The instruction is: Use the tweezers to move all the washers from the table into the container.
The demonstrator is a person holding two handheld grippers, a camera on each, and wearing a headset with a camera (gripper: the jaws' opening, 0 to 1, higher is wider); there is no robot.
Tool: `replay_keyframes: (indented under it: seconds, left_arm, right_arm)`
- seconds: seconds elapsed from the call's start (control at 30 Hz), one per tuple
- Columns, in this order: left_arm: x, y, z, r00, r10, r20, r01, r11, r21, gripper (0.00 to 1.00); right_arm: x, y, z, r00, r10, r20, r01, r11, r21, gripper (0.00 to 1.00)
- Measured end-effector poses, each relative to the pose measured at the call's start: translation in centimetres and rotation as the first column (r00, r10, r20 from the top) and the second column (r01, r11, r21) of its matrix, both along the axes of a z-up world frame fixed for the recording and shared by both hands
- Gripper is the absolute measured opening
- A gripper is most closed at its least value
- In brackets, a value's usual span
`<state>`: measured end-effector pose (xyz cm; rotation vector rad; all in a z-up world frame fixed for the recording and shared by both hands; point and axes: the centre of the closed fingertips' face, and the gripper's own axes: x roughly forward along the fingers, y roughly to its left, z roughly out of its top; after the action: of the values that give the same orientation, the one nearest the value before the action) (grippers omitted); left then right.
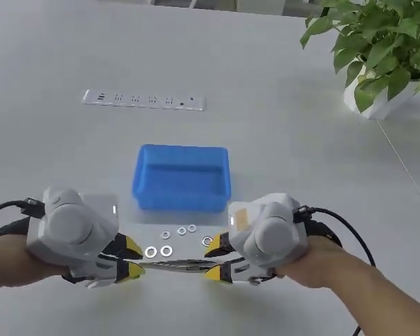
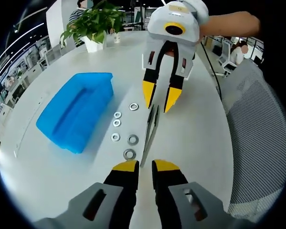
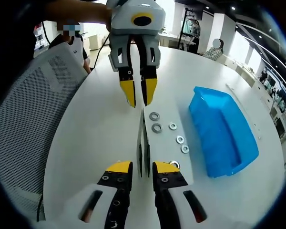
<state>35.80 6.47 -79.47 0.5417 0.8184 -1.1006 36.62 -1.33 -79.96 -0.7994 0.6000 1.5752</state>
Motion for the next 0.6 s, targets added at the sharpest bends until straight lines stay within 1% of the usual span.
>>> replay_keyframes:
  seconds: [0.07, 0.13, 0.2, 0.33, 0.43, 0.5, 0.6]
  left_arm:
    - [0.1, 0.1, -0.3, 1.000, -0.010, -0.002, 0.010, 1.000, 0.013, 0.13]
    - [-0.1, -0.1, -0.3, 1.000, -0.019, -0.009, 0.020, 1.000, 0.017, 0.13]
    - [-0.1, -0.1, -0.6, 0.999, -0.031, -0.009, 0.031, 0.999, 0.033, 0.12]
    - [0.0, -0.4, -0.9, 0.999, -0.039, -0.018, 0.040, 0.999, 0.033, 0.12]
    - [-0.2, -0.5, -1.2, 0.999, -0.048, -0.024, 0.049, 0.998, 0.047, 0.10]
    - [0.0, -0.6, -1.1, 0.999, -0.045, -0.022, 0.045, 0.998, 0.041, 0.07]
    - [0.0, -0.7, -1.1, 0.998, -0.056, -0.018, 0.057, 0.998, 0.041, 0.07]
  right_arm:
    - [0.2, -0.1, -0.3, 1.000, -0.004, 0.006, 0.004, 1.000, -0.020, 0.17]
    - [0.4, -0.2, -0.5, 1.000, -0.013, 0.011, 0.014, 0.999, -0.036, 0.16]
    - [0.4, -0.2, -0.5, 1.000, -0.015, 0.000, 0.015, 0.999, -0.032, 0.15]
    - [0.3, 0.0, -0.6, 1.000, -0.012, -0.001, 0.012, 0.999, -0.031, 0.13]
    - [0.2, 0.0, -0.7, 1.000, -0.007, -0.003, 0.007, 0.999, -0.033, 0.13]
    - [0.1, 0.1, -0.7, 1.000, -0.009, -0.005, 0.009, 0.999, -0.031, 0.12]
    - [0.0, 0.0, -0.7, 1.000, -0.009, -0.007, 0.009, 0.999, -0.033, 0.11]
